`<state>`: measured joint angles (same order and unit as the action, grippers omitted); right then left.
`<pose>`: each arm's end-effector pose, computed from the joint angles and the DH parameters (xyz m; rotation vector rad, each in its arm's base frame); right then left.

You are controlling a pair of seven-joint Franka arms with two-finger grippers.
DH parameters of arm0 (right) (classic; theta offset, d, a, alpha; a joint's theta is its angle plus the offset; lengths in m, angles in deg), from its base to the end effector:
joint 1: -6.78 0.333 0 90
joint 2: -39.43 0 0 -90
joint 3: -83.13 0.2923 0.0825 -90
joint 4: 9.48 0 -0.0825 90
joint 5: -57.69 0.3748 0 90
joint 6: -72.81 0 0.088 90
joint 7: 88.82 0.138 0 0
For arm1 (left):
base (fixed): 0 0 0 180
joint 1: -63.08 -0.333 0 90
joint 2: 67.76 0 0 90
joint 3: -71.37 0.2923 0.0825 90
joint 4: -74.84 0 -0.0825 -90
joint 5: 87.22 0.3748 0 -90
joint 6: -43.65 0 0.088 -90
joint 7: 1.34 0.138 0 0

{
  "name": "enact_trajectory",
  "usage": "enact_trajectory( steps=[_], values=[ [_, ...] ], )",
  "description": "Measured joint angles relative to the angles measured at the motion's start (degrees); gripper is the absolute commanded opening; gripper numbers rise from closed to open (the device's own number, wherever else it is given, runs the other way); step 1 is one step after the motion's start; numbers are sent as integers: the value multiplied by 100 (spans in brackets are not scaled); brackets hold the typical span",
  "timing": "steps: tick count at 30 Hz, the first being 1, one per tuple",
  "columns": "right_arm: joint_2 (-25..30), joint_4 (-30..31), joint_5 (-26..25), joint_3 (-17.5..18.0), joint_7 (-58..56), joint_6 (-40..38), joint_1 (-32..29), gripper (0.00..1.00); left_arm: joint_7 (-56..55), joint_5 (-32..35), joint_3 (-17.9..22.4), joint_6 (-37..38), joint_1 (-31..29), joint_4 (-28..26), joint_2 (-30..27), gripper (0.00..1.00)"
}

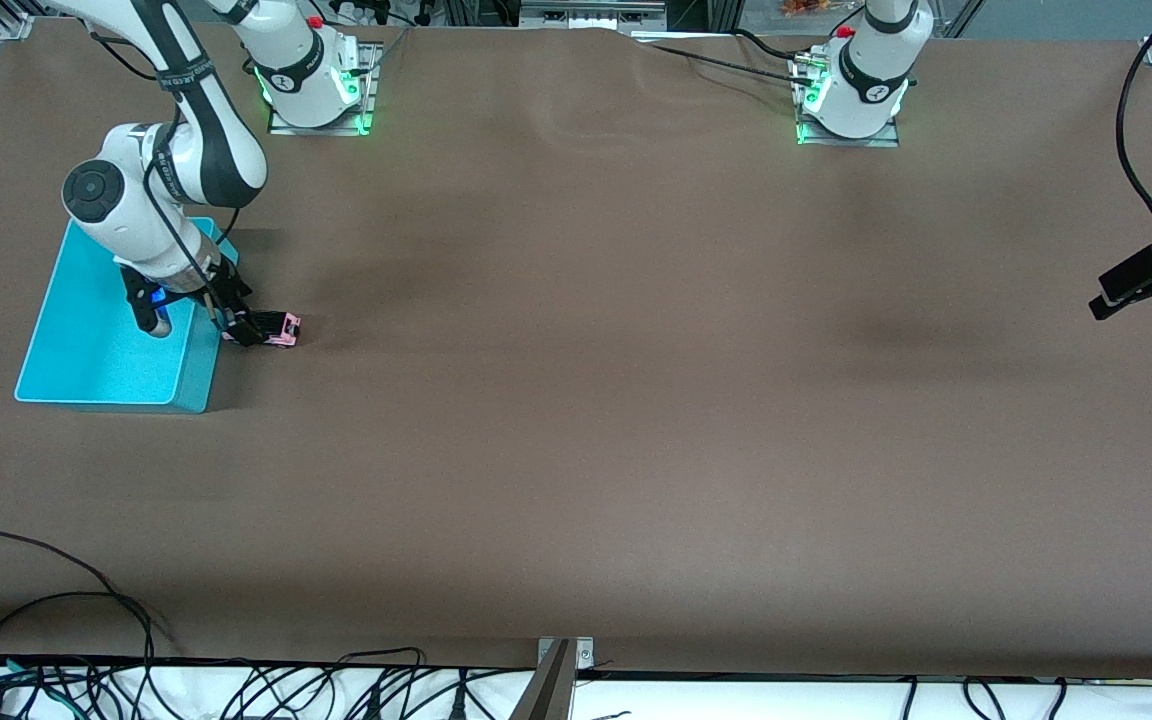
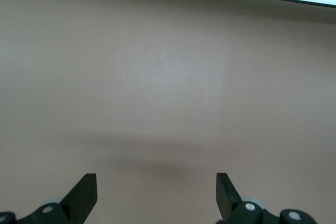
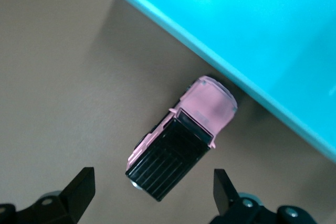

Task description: Wind and store pink jeep toy

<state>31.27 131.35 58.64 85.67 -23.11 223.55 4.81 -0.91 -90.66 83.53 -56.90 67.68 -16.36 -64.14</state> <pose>0.4791 0.0053 0.1967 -2.6105 1.6950 -0.0275 0.5785 0.0665 0.5426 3.0916 0.2033 0.1619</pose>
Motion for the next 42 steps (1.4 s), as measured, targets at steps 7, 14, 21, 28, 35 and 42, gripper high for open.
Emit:
enact_trajectory(
  steps=[7,14,21,28,35,42],
  values=[
    [-95,103,0,0,584,145,0,100,0,0,0,0,0,0,0,100],
    [-346,135,0,0,1057,387,0,100,0,0,0,0,0,0,0,100],
    [-528,135,0,-1,1141,546,-1,100,0,0,0,0,0,0,0,100],
    [-604,135,0,-10,1240,643,-3,24,0,0,0,0,0,0,0,100],
    [-603,128,1,-34,1410,729,-6,0,0,0,0,0,1,0,0,100],
    [-583,118,2,-37,1445,738,-6,0,0,0,0,0,2,0,0,100]
  ],
)
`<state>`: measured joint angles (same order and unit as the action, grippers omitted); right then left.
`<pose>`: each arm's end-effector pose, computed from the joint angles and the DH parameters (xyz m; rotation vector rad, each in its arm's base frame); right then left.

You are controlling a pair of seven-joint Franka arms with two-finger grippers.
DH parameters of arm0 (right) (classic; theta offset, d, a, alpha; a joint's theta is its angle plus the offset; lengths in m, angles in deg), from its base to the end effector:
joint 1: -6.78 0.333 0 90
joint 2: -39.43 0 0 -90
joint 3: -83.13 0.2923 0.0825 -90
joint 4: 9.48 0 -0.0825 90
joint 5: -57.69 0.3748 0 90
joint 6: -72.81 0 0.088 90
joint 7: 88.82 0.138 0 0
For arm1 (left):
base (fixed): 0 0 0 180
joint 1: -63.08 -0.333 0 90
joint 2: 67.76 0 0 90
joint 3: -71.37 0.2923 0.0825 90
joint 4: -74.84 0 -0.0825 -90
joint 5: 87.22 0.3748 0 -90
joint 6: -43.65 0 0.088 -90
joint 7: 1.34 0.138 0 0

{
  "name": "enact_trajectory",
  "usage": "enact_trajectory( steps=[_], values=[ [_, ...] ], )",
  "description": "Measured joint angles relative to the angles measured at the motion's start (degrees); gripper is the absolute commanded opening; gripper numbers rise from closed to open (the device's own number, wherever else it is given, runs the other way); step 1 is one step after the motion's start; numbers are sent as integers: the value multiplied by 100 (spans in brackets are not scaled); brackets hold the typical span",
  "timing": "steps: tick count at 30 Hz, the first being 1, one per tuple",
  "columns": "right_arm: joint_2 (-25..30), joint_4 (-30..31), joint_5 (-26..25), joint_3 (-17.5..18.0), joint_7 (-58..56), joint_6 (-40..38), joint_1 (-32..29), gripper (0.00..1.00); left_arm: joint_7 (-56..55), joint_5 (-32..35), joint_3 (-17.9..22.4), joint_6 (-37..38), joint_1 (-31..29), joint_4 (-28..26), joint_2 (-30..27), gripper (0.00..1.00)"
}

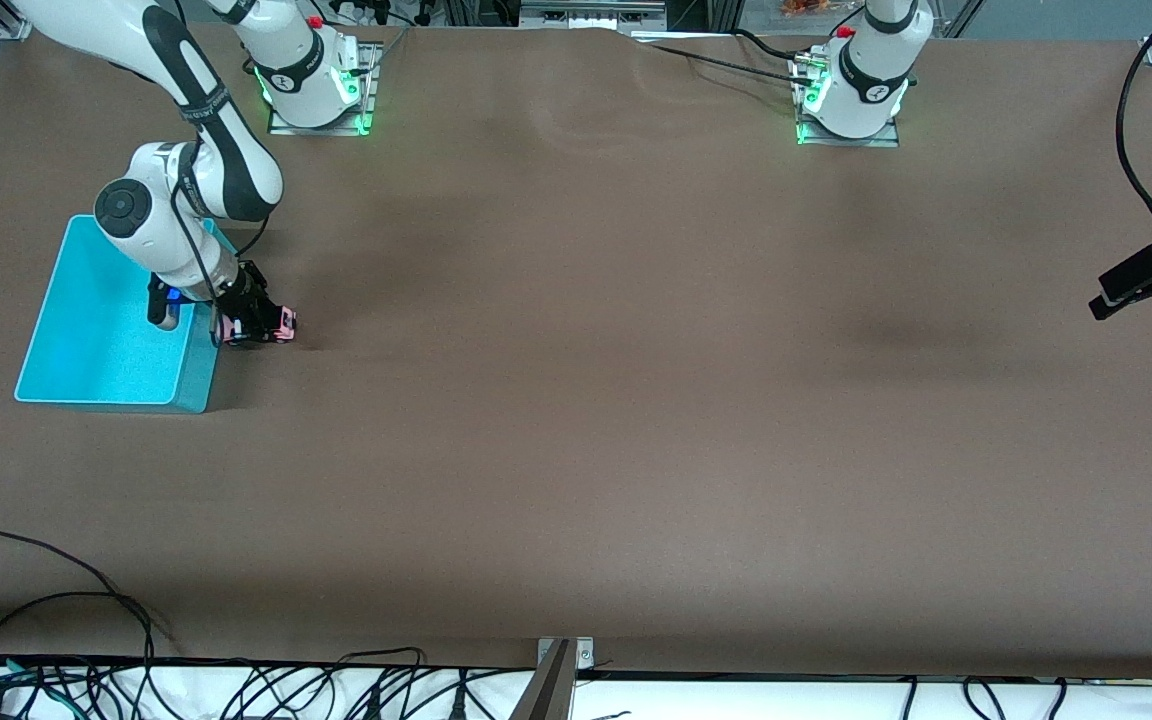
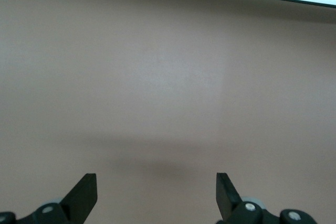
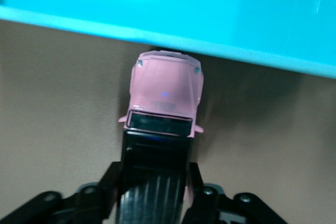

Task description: Wind and store pink jeep toy

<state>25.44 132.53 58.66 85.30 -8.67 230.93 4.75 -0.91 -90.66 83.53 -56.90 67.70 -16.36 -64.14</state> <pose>0.4716 0.0018 0.1533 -2.3618 2.0164 -0.0283 0.5786 0.0663 0.5426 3.0916 0.2028 0.1619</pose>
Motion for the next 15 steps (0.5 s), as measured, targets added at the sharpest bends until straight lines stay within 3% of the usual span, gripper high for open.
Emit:
enact_trajectory(
  steps=[15],
  values=[
    [427,-40,0,1,-7,-14,1,0,0,0,0,0,2,0,0,100]
  ],
)
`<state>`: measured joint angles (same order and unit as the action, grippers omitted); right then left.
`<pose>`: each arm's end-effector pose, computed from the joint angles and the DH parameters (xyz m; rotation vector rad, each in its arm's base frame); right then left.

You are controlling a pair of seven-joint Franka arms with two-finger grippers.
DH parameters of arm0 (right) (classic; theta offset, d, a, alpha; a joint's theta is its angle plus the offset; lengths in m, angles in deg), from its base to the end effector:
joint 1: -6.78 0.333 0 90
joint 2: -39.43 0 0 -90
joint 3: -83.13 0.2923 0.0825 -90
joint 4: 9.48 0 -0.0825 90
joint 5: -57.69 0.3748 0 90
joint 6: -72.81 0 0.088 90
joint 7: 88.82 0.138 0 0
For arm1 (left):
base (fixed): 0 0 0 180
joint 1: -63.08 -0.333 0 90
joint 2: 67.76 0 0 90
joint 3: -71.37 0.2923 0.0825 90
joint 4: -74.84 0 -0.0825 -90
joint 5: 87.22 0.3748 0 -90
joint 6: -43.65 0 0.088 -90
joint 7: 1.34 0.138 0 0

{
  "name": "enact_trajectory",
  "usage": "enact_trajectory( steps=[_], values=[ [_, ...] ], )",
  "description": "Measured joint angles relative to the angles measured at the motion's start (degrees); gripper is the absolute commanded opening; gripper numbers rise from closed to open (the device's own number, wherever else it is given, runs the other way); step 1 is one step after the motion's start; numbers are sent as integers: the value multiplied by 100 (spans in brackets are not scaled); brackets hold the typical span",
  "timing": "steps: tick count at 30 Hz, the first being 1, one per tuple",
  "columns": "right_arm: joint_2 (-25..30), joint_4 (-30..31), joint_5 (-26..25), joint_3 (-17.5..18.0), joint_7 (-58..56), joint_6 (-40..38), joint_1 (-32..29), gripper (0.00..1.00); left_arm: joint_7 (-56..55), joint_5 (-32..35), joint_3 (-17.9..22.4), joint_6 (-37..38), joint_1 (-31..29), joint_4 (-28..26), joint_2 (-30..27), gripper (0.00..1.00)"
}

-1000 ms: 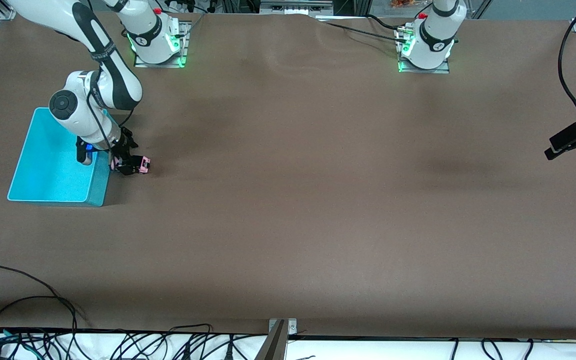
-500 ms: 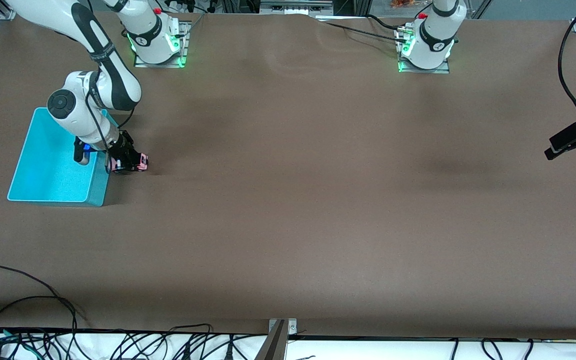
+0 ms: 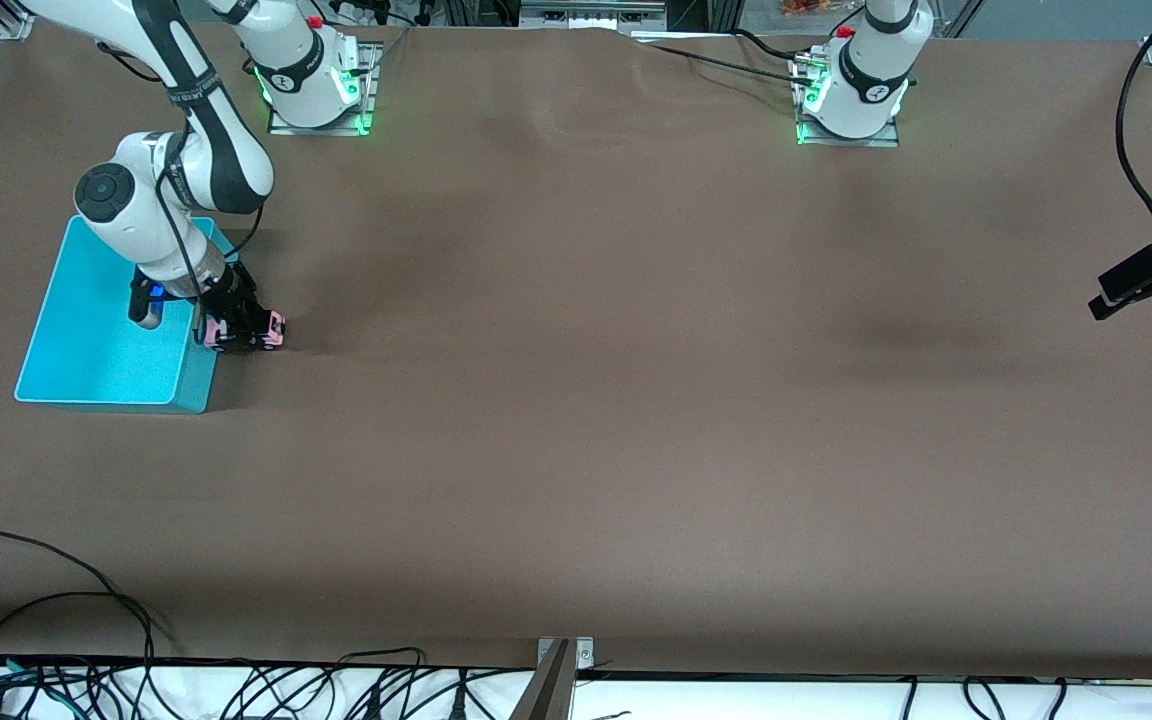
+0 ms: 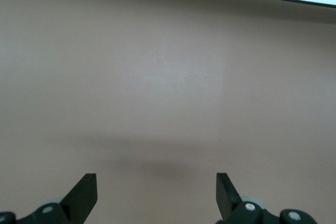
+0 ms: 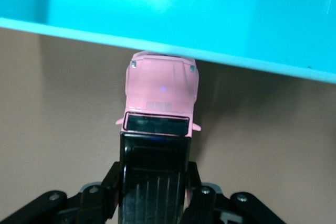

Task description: Wind and store pink jeep toy

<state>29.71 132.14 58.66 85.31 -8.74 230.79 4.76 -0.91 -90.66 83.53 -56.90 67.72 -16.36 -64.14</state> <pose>0.4862 0.0015 0.1910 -2.3249 1.9804 -0.1221 0.5786 0.0661 0.5426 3.0917 0.2023 0.1619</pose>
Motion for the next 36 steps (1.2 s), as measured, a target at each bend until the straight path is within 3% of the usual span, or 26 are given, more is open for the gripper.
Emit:
enact_trajectory(
  steps=[19,31,36],
  values=[
    [331,-382,-1,18,-49,-128,5,0,0,0,-5,0,9,7,-1,100],
    [492,-1215,-1,-31,-1586,-1604,1,0,0,0,-5,0,9,7,-1,100],
    [575,-1544,-1,-223,-2875,-2434,-1,0,0,0,-5,0,9,7,-1,100]
  ],
)
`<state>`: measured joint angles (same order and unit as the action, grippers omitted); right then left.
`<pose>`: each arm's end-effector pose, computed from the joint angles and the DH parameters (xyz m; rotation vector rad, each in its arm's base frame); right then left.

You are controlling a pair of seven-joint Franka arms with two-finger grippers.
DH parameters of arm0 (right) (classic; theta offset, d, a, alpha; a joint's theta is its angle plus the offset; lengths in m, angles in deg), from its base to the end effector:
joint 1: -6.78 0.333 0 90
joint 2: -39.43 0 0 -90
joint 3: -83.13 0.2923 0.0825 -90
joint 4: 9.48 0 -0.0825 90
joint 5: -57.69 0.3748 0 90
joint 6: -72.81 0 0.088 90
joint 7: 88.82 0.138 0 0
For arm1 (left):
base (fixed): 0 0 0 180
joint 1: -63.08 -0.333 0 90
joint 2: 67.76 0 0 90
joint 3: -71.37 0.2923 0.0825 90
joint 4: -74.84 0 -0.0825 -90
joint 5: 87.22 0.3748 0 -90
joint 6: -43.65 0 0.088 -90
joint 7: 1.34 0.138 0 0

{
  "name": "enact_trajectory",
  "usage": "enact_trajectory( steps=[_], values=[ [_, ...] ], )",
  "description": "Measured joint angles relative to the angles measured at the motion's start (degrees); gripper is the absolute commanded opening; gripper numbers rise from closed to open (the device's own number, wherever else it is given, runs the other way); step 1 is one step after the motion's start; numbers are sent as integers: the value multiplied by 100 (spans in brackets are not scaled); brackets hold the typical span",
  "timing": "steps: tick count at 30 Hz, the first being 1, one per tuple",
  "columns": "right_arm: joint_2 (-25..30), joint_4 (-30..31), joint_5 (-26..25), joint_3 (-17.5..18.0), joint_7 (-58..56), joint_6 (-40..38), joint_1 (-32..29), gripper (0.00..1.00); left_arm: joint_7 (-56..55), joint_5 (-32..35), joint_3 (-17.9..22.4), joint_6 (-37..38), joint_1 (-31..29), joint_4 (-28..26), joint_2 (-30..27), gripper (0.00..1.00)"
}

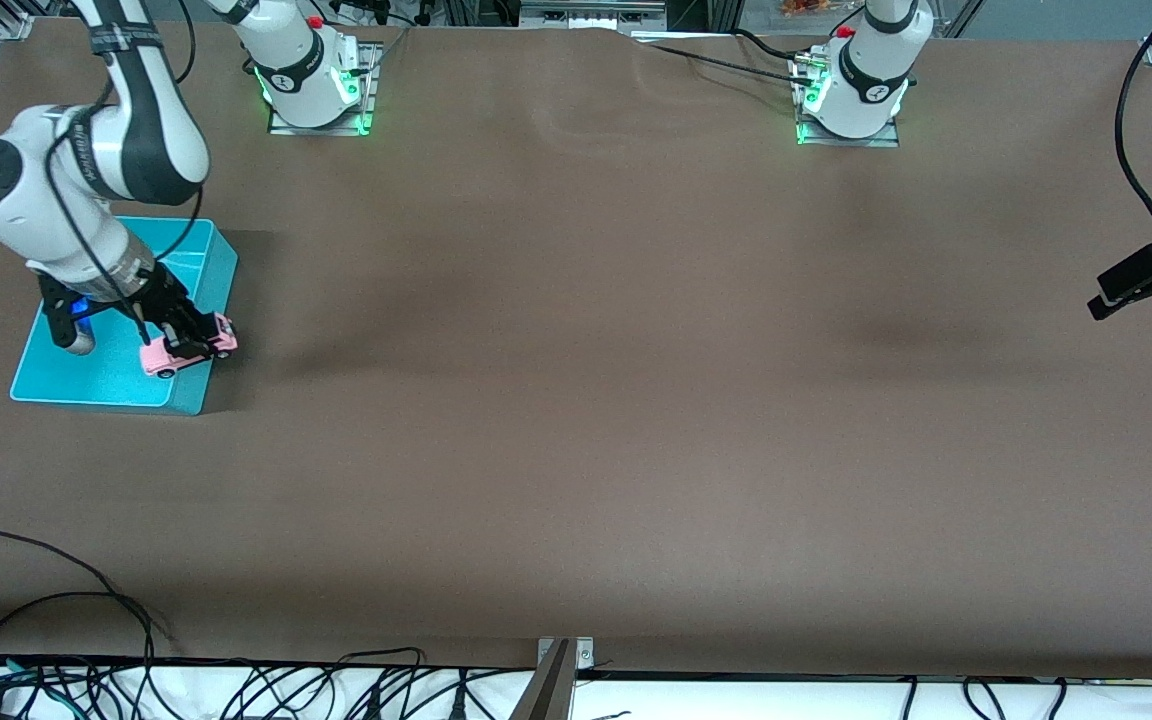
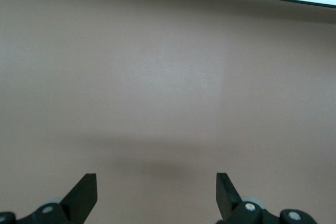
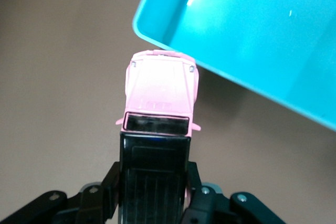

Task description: Wind and store pink jeep toy

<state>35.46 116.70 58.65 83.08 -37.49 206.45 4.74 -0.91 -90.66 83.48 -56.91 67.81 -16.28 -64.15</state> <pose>0.5381 -0.0190 0.3079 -2.7649 1.4106 -0.0779 0.5788 0.0647 0.5434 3.0917 0.1984 0.1645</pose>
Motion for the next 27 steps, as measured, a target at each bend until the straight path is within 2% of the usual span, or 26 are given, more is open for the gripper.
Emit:
enact_trajectory(
  steps=[6,14,21,27],
  values=[
    [178,-67,1,-413,-2016,-726,-17,0,0,0,0,0,0,0,0,100],
    [299,-51,0,-915,-3364,-1158,-26,0,0,0,0,0,0,0,0,100],
    [189,80,0,-1429,-4397,-1207,-28,0,0,0,0,0,0,0,0,100],
    [-239,175,0,-1949,-5329,-900,-49,0,0,0,0,0,-1,0,0,100]
  ],
)
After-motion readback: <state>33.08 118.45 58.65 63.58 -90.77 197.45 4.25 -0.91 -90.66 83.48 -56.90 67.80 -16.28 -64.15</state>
